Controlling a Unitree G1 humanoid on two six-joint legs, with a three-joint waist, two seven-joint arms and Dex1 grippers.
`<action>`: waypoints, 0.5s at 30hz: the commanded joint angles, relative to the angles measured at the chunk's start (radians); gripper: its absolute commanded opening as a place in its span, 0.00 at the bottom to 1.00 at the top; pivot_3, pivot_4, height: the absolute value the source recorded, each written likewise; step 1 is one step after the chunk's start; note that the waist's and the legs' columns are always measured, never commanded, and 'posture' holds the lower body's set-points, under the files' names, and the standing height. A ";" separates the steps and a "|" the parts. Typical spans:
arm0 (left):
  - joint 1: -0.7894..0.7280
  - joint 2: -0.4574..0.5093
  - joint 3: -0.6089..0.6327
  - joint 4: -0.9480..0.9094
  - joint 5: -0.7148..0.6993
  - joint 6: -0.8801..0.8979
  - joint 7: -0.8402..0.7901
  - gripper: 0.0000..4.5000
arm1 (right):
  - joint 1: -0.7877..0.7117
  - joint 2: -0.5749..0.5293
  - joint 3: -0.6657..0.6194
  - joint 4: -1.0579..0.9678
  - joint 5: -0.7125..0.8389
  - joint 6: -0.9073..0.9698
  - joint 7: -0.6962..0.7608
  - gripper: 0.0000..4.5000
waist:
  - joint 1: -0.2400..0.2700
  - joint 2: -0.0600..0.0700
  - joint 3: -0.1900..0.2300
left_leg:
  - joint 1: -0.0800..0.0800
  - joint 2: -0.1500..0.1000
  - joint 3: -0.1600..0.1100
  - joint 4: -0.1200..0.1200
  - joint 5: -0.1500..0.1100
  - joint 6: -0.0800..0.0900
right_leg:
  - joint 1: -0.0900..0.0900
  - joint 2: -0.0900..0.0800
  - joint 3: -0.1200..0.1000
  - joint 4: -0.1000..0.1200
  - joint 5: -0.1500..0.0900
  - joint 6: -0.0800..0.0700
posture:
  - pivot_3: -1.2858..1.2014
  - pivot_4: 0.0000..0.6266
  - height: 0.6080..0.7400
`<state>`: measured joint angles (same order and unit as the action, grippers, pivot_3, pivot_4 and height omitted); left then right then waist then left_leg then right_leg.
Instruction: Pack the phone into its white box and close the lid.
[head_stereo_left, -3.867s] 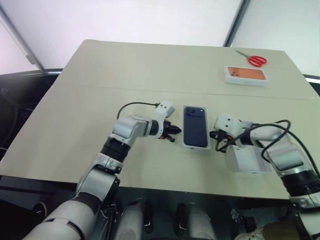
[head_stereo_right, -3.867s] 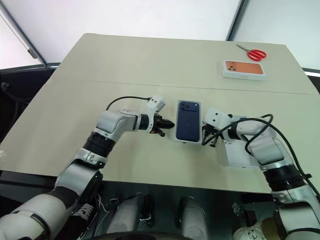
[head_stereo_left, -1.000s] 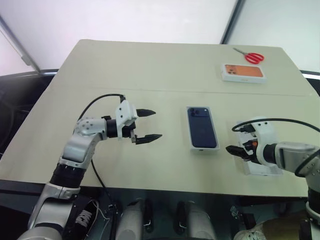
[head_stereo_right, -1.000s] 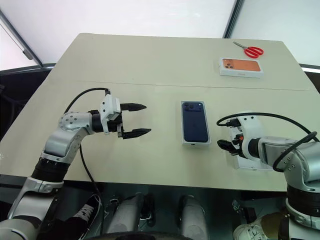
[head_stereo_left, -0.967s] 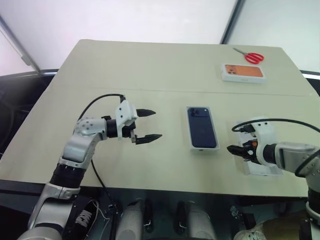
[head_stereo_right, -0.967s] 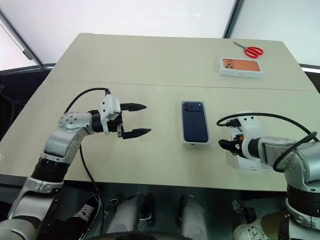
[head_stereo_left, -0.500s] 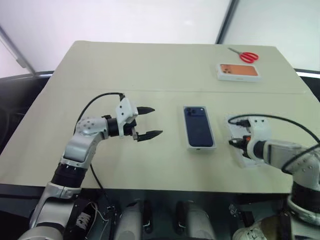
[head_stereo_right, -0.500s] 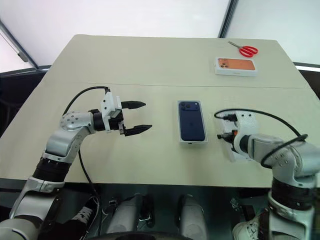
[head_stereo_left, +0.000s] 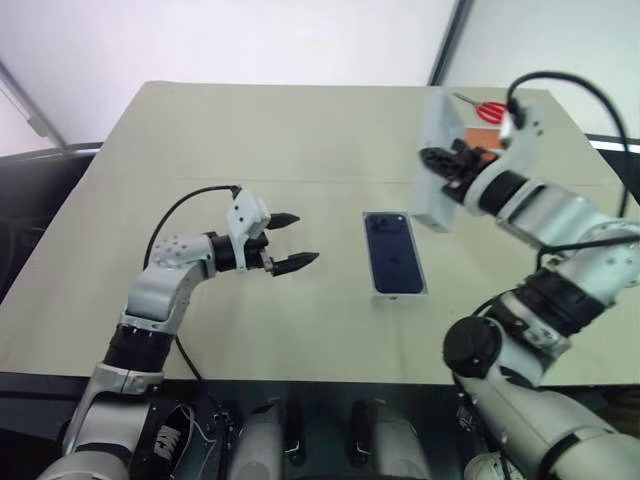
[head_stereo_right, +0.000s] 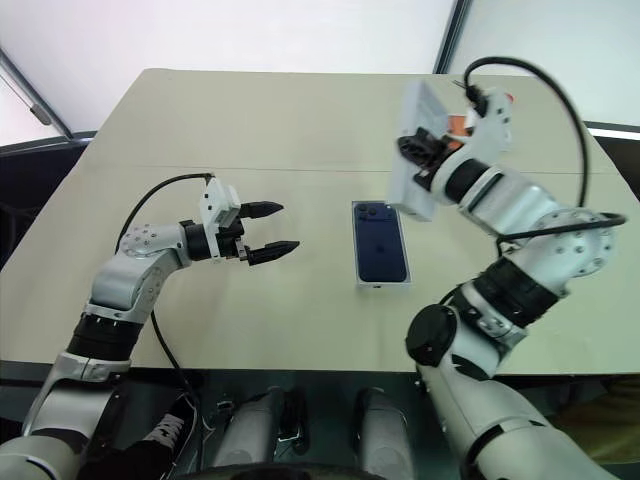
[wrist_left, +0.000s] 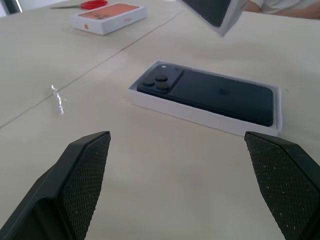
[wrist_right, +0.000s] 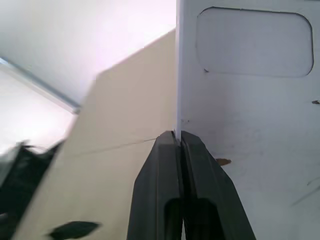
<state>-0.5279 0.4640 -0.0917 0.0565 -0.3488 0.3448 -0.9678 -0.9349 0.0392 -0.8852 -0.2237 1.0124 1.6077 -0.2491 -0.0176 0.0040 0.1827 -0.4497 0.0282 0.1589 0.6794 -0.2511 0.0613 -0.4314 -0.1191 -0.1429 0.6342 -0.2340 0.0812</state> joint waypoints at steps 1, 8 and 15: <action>-0.028 -0.012 0.029 -0.020 -0.023 0.012 0.020 1.00 | -0.013 0.100 -0.059 -0.020 0.156 0.006 -0.076 0.01 | 0.000 0.000 0.000 | -0.001 0.000 0.000 0.000 0.000 0.000 | -0.001 0.000 0.000 0.000 0.000 0.000 | 0.52 0.24 0.98; -0.044 -0.089 0.039 -0.021 -0.036 0.050 0.099 1.00 | 0.145 0.189 0.047 -0.023 0.397 -0.044 -0.226 0.01 | -0.001 0.000 0.000 | -0.001 -0.001 0.000 0.000 0.000 0.000 | -0.001 0.000 0.001 -0.001 0.000 -0.001 | 0.52 0.24 0.98; -0.022 -0.084 0.044 -0.047 -0.041 0.077 0.113 1.00 | 0.377 0.018 0.371 0.017 0.793 -0.291 -0.391 0.01 | -0.004 0.001 0.000 | 0.006 -0.002 0.001 -0.012 0.003 -0.004 | 0.001 0.000 0.003 -0.003 0.001 -0.001 | 0.52 0.24 0.98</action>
<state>-0.5501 0.3735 -0.0587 0.0521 -0.3821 0.4267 -0.8569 -0.5259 0.0874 -0.5765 -0.1664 1.6856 1.3946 -0.6202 -0.0216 0.0045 0.1826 -0.4438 0.0257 0.1612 0.6677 -0.2483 0.0573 -0.4316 -0.1194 -0.1386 0.6314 -0.2332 0.0802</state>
